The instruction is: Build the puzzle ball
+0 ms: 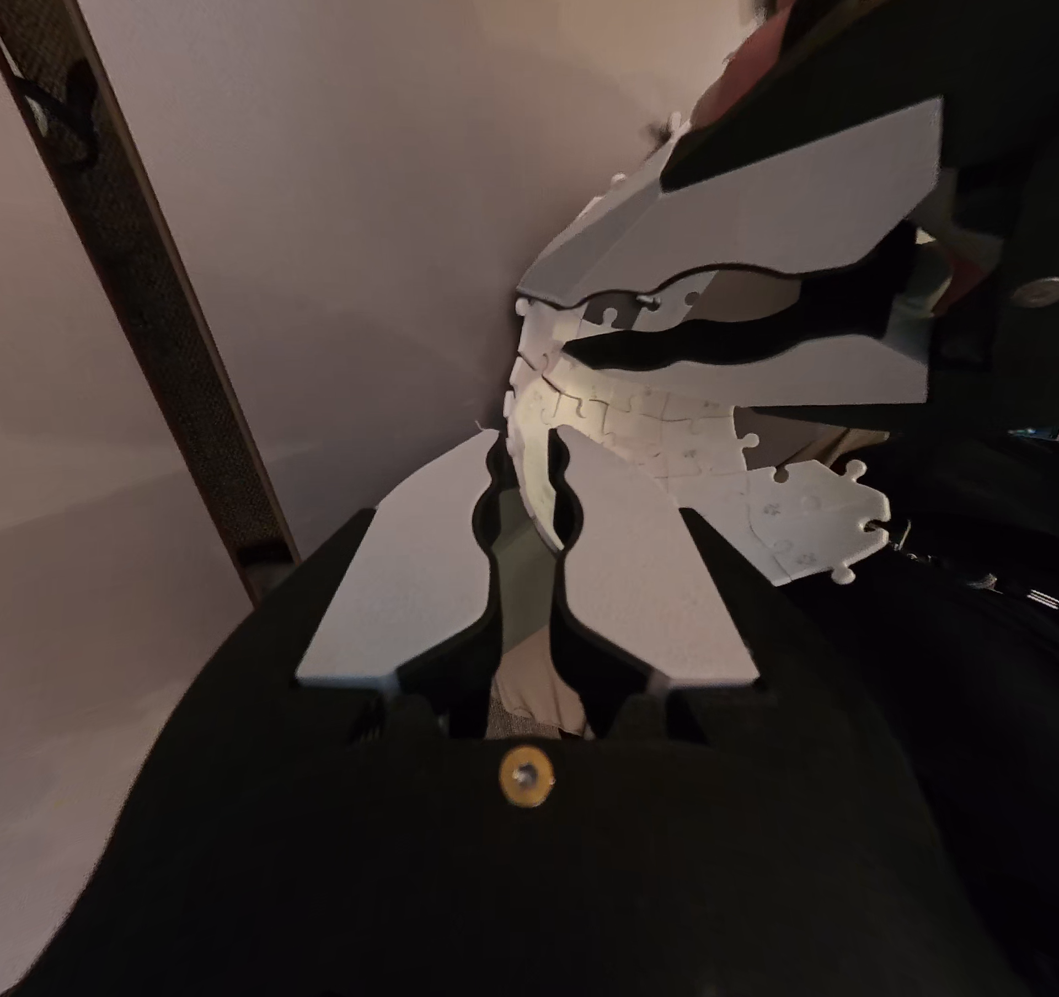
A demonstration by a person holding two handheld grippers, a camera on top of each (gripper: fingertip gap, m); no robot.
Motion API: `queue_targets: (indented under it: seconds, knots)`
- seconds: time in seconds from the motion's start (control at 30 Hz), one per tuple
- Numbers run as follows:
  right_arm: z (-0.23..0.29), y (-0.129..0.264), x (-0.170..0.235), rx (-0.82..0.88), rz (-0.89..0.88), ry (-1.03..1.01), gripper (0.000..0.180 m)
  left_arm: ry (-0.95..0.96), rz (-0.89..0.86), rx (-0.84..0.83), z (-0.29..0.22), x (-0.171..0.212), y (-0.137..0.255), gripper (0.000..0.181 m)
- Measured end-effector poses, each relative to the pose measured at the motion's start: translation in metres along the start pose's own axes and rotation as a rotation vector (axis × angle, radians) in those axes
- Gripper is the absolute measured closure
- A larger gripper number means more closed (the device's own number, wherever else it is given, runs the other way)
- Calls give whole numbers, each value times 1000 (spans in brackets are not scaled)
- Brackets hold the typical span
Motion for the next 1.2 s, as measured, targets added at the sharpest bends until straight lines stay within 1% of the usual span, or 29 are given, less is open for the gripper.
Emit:
queue_targets:
  seconds: [0.17, 0.3, 0.5, 0.6, 0.7, 0.77, 0.93, 1.2]
  knots:
    - [0, 0, -3, 32, 29, 61, 155, 4, -7, 10, 2, 0, 0, 170]
    - [0, 1, -3, 28, 31, 71, 154, 6, -7, 13, 2, -1, 0, 172]
    - [-3, 0, -2, -18, 2, -22, 150, 4, -9, 22, 3, -3, -1, 172]
    - [-3, 0, -1, -26, -15, -38, 151, 4, -8, 22, 3, -4, -1, 172]
    - [-5, 0, 0, -36, -14, -89, 147, 5, -9, 20, 4, -5, -2, 172]
    - [-5, 0, -1, -37, -19, -106, 147, 4, -6, 18, 3, -5, -3, 172]
    - [-1, -3, -4, -38, -19, -130, 137, 5, -8, 21, 3, -5, -4, 173]
    - [-3, -2, -2, -52, -33, -170, 148, 7, -22, 20, 3, -6, -4, 171]
Point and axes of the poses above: each gripper's, where its closed fingertips meet, y back along the fingers, x out of its underside, z = x × y across the jaws, the point moved 6 cm from there along y, back along the fingers, and after that the axes turned 1 degree about -y, right-handed, at the moved point
